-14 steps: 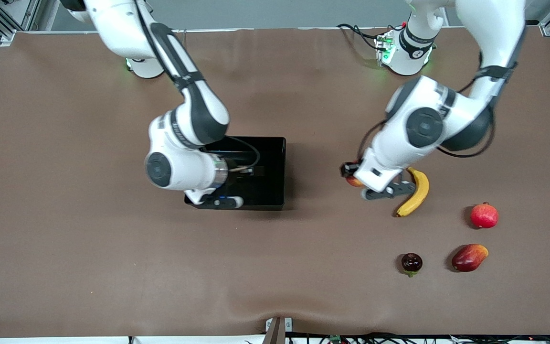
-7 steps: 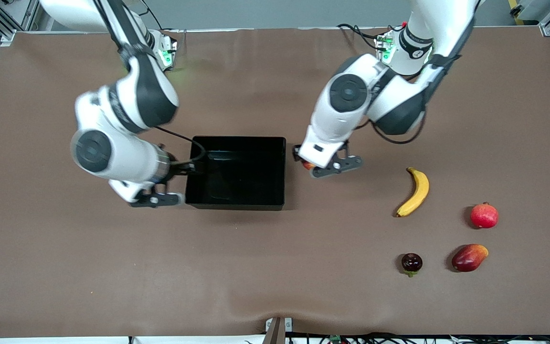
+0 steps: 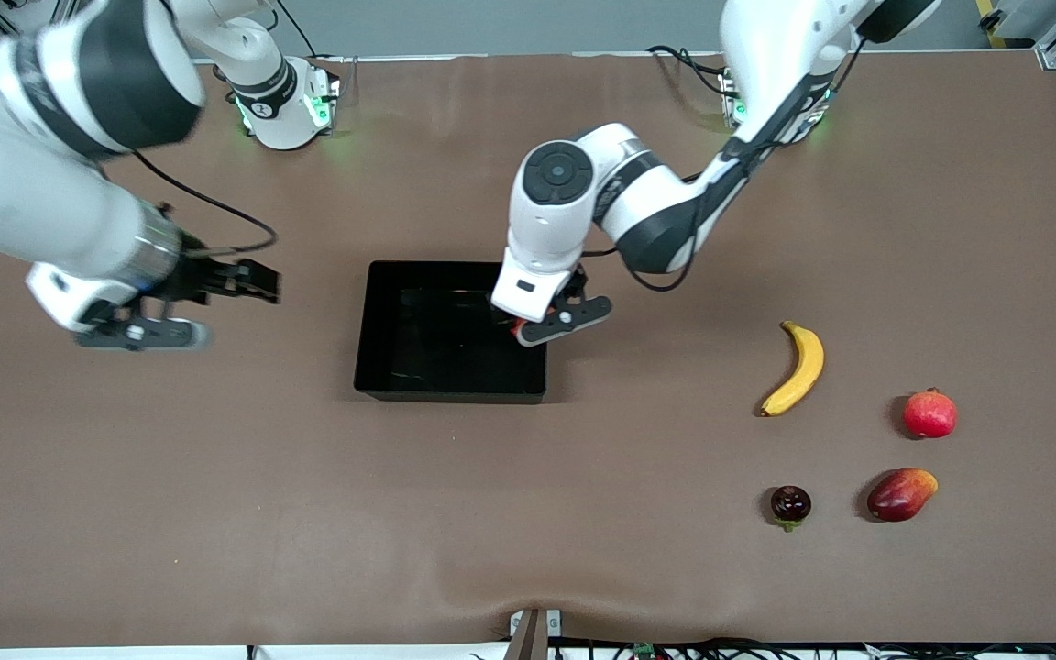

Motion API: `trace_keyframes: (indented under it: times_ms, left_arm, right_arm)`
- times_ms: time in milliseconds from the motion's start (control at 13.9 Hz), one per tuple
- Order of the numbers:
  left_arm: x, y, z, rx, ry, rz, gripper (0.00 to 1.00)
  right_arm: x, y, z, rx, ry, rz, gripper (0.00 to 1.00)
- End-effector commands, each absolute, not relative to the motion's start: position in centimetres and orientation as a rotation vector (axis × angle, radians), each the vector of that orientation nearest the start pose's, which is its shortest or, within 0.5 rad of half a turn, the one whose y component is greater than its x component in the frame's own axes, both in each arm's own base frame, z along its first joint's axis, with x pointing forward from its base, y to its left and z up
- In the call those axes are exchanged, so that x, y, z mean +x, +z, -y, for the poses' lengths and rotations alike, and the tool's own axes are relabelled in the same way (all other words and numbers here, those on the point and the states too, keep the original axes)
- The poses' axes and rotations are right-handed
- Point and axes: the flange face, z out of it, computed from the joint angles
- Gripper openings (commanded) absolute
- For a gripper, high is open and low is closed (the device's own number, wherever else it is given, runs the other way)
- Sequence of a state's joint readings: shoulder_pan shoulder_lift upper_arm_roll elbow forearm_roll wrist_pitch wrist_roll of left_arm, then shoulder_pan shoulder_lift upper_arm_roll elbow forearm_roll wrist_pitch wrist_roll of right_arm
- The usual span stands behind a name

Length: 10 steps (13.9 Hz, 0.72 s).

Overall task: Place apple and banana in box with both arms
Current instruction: 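Lower the apple into the box while the right gripper withdraws, then open the left gripper to release the apple inside the box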

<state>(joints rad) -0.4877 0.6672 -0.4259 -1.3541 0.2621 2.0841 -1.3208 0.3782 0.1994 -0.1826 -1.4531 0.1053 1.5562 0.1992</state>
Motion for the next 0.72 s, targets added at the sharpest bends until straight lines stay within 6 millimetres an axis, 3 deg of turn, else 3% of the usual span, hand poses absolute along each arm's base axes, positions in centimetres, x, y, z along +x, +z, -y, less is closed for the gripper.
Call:
trace_keyframes:
  times_ms: [0,216,361,649]
  left_arm:
    - [50.8,35.6,55.9,-3.205,-0.184,0.671,0.0]
    - [49.7,31.5,58.3,-3.199,-0.274,0.612,0.0]
    - [49.2,29.4,59.2,-3.185,-0.288,0.587,0.0]
    - [49.0,26.2,59.2,-3.169,-0.257,0.534,0.0]
  right_arm:
    - [58.2,59.4,-9.5,-3.144,0.117,0.15,1.0]
    - [57.4,62.3,-3.7,-3.137,0.051,0.225,1.0]
    - [56.6,63.6,-0.8,-3.139,0.031,0.169,1.0]
    - [55.2,64.6,1.8,-3.178,0.06,0.114,1.0]
